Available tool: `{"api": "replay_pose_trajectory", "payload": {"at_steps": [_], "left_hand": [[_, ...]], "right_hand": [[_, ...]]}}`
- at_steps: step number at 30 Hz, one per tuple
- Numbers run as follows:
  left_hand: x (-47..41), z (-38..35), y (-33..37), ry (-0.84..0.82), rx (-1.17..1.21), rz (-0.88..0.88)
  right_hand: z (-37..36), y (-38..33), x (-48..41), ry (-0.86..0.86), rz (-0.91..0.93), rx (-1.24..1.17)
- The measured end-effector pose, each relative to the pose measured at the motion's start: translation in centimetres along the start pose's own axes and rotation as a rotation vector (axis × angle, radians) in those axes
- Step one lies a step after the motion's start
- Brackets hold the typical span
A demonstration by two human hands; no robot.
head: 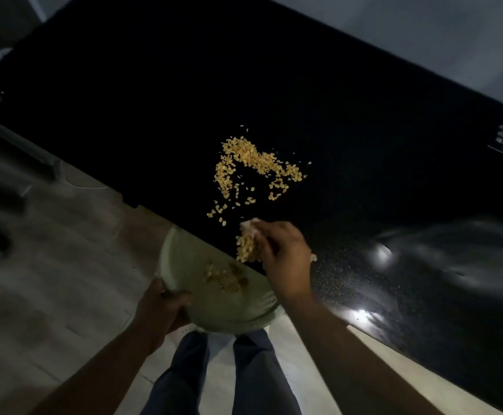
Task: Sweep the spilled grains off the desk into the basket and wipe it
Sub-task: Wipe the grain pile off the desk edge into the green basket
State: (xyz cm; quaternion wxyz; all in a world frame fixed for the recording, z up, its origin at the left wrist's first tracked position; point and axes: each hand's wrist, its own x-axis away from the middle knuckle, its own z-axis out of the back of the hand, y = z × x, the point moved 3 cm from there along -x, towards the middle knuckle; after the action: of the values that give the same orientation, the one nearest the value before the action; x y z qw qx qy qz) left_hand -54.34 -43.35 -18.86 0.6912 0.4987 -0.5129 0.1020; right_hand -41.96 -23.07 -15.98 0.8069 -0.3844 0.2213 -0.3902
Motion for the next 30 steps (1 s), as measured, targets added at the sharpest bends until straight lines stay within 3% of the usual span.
{"api": "replay_pose_trajectory", "payload": {"at_steps": [11, 18, 23, 26, 30], "left_hand": [[0.3, 1.1, 0.3, -0.006, 0.028, -0.014], [-0.1, 1.0, 0.1, 0.055, 0.017, 0.044], [-0.1, 0.8, 0.6, 0.028, 0.022, 0.015], [-0.6, 1.0, 0.6, 0.038, -0.003, 0.012], [-1.0, 1.1, 0.8, 0.074, 0.009, 0.020]], "right_hand": [[-2.7, -3.1, 5.2, -0.129, -0.116, -0.226], [2.8, -2.8, 0.5, 0.158, -0.165, -0.283], [7.4, 2.1, -7.9, 0.371, -0.257, -0.144], [8.2, 4.8, -11.4, 0.462, -0.371, -0.177], [7.3, 6.3, -14.2, 0.427, -0.425, -0.147]]}}
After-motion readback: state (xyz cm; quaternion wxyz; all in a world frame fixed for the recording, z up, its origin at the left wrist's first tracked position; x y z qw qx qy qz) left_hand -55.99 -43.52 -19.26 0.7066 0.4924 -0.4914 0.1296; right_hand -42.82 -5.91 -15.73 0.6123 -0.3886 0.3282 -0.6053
